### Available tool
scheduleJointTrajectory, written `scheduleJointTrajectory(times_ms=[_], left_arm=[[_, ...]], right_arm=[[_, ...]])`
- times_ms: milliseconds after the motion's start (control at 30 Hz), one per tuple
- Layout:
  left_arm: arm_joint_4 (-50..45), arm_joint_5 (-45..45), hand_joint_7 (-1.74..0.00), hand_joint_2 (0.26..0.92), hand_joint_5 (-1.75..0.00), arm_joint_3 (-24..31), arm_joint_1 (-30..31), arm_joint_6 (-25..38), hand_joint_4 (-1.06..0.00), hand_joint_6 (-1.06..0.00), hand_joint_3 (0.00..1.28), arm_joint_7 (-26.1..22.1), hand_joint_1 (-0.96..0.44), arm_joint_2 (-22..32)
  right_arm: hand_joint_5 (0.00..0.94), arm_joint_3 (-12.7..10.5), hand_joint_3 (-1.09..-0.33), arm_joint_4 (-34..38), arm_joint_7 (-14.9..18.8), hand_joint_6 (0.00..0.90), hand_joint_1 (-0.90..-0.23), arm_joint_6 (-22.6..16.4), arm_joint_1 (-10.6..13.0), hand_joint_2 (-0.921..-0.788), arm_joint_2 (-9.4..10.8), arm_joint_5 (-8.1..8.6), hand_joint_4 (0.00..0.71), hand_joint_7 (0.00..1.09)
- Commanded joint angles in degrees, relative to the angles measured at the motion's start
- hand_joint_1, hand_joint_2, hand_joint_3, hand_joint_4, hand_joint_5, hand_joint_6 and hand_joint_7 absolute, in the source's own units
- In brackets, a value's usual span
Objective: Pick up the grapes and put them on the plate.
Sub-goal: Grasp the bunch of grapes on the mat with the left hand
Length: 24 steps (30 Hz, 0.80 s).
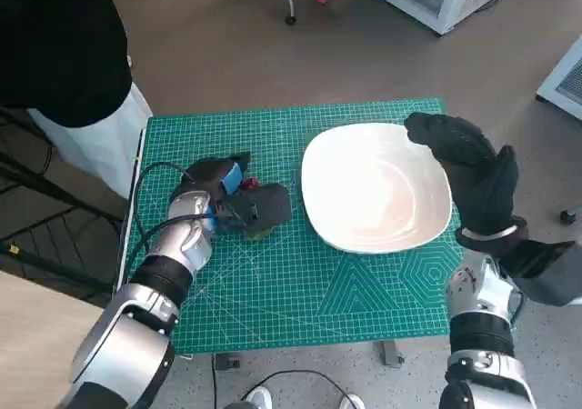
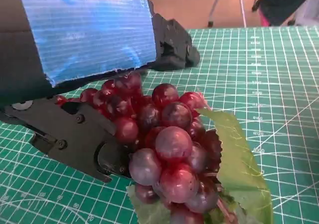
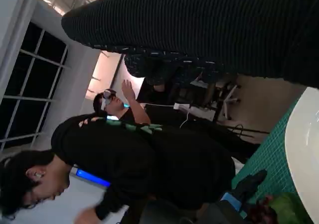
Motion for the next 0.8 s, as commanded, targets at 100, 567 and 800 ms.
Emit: scheduleJointTrajectory(times_ms=[100,567,800], left_arm=[[3.2,1.6,-0.96,0.875,-1.04,-3.6,1.3,-0.7,-0.69,-0.65,0.02,1.1,-0.17,-1.1],[5.0,0.2,-1.10,0.919,-1.21,-4.9,1.0,-0.7,-0.72,-0.62,0.06,-0.3,0.00,-1.2],[5.0,0.1,-1.06,0.920,-1.31,-5.3,0.8,-0.7,-0.66,-0.62,0.09,-0.7,0.00,-1.0]], right_arm=[[0.000,0.1,-0.576,0.9,-0.5,0.401,-0.606,0.2,1.0,-0.921,-0.1,-0.78,0.306,0.00],[0.000,0.2,-0.573,1.2,-0.8,0.402,-0.603,0.6,0.5,-0.921,-0.2,-0.80,0.307,0.00],[0.001,0.3,-0.574,0.8,-1.1,0.406,-0.605,0.7,0.6,-0.921,0.0,-0.81,0.308,0.00]])
